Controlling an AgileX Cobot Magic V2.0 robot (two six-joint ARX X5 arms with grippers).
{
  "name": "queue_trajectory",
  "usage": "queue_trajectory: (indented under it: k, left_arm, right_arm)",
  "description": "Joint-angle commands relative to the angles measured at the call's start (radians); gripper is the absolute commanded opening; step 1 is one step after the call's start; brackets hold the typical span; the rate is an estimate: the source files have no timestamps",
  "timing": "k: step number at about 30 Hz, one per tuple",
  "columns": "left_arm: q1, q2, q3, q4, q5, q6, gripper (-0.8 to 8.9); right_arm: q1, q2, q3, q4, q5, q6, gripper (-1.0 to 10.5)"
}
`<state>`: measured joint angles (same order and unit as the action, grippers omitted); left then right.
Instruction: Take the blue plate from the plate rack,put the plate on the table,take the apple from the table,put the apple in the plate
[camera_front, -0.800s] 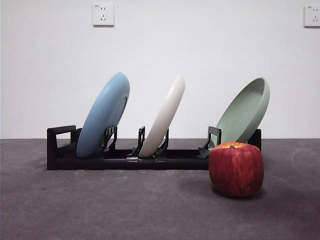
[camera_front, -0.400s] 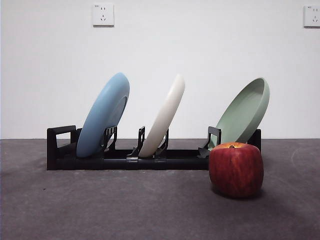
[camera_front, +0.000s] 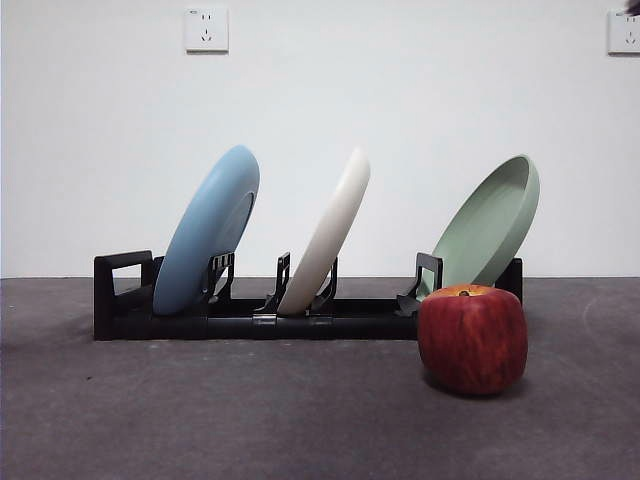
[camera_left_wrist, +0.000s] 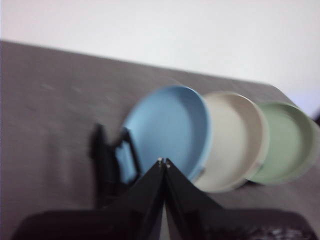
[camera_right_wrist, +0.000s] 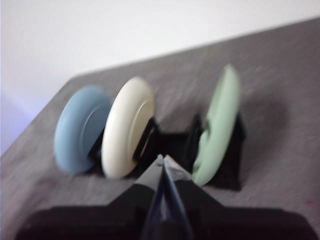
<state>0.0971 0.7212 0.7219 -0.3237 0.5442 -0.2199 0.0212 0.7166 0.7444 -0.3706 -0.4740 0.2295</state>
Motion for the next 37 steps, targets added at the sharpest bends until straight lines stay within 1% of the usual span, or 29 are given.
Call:
queue_trajectory:
  k: [1,4,5,6,7,8,9,10,11,16,20,23,28,30,32,37]
  left_arm:
    - [0.0,0.089,0.056,-0.039,0.113,0.014,-0.04]
    - [-0.004,0.153,0.099,-0.048,0.187,0.014,0.0]
    - [-0.008,0.166,0.105,-0.046,0.196,0.014,0.01]
    - [-0.016,0.177,0.111,-0.043,0.195,0.014,0.13]
    - [-0.023,0.187,0.116,-0.043,0.189,0.014,0.69]
    - [-0.03,0.192,0.117,-0.04,0.187,0.014,1.54]
    - [-0.037,0.196,0.117,-0.034,0.185,0.014,2.69]
    - [-0.046,0.201,0.117,-0.028,0.175,0.011,3.56]
    - [-0.055,0.206,0.117,-0.025,0.16,0.003,3.8]
    - [-0.115,0.247,0.118,0.046,0.124,-0.046,3.77]
    - [-0.174,0.319,0.165,0.05,0.025,-0.048,3.77]
    - [-0.227,0.401,0.246,0.005,-0.055,-0.018,3.77]
    - [-0.302,0.572,0.432,-0.109,-0.164,0.072,3.76]
    - [-0.328,0.638,0.501,-0.142,-0.188,0.093,3.75]
    - [-0.348,0.699,0.56,-0.16,-0.209,0.098,3.75]
    - [-0.393,0.828,0.661,-0.162,-0.228,0.101,3.74]
  right_arm:
    - [0.0,0.083,0.053,-0.052,-0.053,-0.059,0.0]
    - [0.0,0.144,0.087,-0.079,-0.071,-0.063,0.1]
    - [0.0,0.157,0.091,-0.079,-0.077,-0.063,0.5]
    - [0.0,0.169,0.095,-0.08,-0.077,-0.063,1.0]
    - [0.0,0.177,0.096,-0.08,-0.076,-0.063,1.7]
    - [0.0,0.182,0.096,-0.079,-0.076,-0.063,2.2]
    - [0.0,0.186,0.096,-0.08,-0.076,-0.063,2.7]
    - [0.0,0.188,0.096,-0.08,-0.076,-0.063,2.9]
    - [0.0,0.189,0.096,-0.08,-0.076,-0.063,3.0]
    - [0.0,0.188,0.096,-0.079,-0.076,-0.063,2.9]
    - [0.0,0.189,0.096,-0.078,-0.076,-0.063,2.9]
    - [0.0,0.189,0.096,-0.078,-0.076,-0.063,2.9]
    - [0.0,0.189,0.096,-0.079,-0.076,-0.063,2.9]
    - [0.0,0.189,0.096,-0.079,-0.076,-0.063,2.9]
    - [0.0,0.188,0.096,-0.079,-0.076,-0.063,2.9]
    - [0.0,0.188,0.096,-0.079,-0.075,-0.063,2.9]
